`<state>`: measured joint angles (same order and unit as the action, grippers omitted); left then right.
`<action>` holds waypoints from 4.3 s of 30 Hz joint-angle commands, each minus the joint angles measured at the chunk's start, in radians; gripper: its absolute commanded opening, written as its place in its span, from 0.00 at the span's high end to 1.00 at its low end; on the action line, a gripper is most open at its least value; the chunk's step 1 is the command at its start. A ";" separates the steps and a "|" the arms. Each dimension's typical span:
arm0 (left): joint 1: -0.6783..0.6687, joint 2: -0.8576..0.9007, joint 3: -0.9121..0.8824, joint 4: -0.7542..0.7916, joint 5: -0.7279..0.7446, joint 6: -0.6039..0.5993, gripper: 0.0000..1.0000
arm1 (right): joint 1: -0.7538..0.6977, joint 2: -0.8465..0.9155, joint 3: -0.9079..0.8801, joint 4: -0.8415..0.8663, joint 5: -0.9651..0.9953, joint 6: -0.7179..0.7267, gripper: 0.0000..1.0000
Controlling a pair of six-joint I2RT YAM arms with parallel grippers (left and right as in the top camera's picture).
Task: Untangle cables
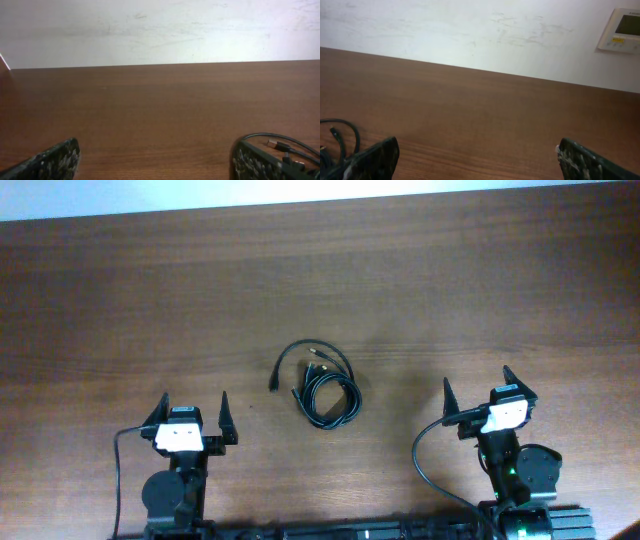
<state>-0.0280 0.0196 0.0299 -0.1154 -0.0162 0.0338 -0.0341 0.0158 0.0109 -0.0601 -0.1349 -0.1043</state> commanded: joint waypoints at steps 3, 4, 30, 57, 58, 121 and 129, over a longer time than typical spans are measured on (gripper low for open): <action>-0.004 -0.006 -0.003 -0.002 -0.006 -0.003 0.01 | -0.006 -0.012 -0.005 -0.007 0.013 0.008 0.01; -0.004 -0.006 -0.003 -0.002 -0.006 -0.003 0.01 | -0.006 -0.012 -0.005 -0.007 0.013 0.008 0.01; -0.003 -0.006 0.020 0.181 0.117 -0.003 0.01 | -0.006 -0.012 -0.005 -0.007 0.013 0.008 0.01; -0.579 1.446 0.860 -0.552 -0.108 -1.089 0.15 | -0.006 -0.012 -0.005 -0.007 0.013 0.008 0.01; -0.596 1.486 0.860 -0.551 -0.132 -1.160 0.22 | -0.006 -0.012 -0.005 -0.007 0.013 0.008 0.01; -0.410 1.912 1.064 -0.152 0.047 0.164 0.63 | -0.006 -0.012 -0.005 -0.007 0.013 0.008 0.01; -0.409 1.707 1.157 -0.213 -0.022 -0.267 1.00 | -0.006 -0.012 -0.005 -0.007 0.013 0.008 0.01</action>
<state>-0.4408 1.8935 1.1313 -0.2943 0.0120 -0.0299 -0.0341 0.0113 0.0105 -0.0608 -0.1276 -0.1043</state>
